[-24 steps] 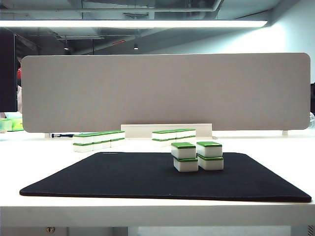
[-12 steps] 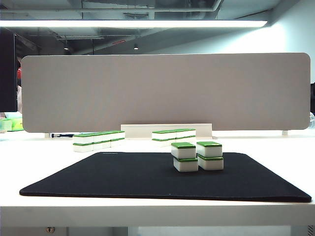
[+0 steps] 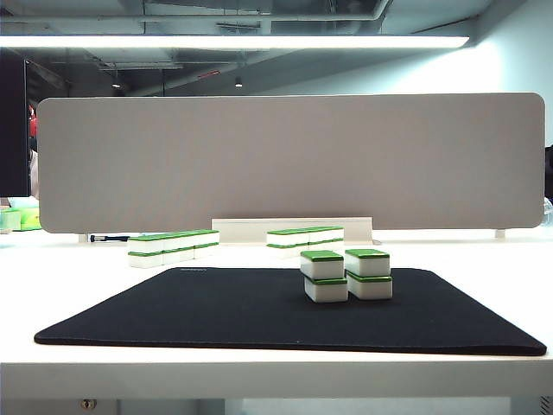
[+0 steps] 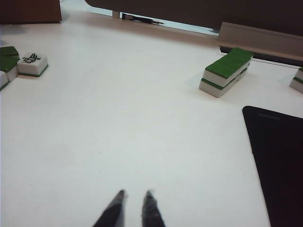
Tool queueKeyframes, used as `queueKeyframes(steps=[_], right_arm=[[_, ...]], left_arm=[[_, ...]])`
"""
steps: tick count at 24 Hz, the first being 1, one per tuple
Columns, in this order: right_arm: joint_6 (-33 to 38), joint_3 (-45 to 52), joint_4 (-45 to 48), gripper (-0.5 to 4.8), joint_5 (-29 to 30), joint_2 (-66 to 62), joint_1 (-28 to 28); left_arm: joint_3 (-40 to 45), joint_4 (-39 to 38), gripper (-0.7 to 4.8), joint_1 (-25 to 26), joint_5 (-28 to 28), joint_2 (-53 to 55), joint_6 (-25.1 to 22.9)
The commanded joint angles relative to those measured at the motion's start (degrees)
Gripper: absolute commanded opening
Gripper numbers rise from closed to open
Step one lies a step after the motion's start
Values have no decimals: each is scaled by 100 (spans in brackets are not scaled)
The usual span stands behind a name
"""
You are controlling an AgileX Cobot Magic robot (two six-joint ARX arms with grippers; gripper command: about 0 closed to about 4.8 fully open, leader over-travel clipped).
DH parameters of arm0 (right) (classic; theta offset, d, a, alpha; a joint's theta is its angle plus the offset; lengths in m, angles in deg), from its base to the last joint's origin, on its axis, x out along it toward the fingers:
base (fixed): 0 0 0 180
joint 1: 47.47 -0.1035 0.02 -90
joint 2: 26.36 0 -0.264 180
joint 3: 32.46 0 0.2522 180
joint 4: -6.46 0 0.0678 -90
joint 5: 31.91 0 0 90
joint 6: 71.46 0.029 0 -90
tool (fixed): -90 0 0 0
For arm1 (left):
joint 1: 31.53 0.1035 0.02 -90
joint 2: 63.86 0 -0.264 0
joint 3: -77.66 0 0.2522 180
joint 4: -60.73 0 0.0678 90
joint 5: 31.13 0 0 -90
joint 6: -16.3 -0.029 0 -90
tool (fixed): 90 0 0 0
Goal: Take a mahjong tile from the mahjong wall and then place it on the table close to you.
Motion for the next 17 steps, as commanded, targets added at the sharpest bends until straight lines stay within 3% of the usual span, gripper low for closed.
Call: queueKeyframes(steps=[1, 17], right_arm=[[9, 79, 98, -1, -24, 57, 20], [160, 813, 282, -1, -127, 463, 168]], left_arm=[[-7, -74, 49, 20, 39, 2, 0], [-7, -74, 49, 20, 39, 2, 0]])
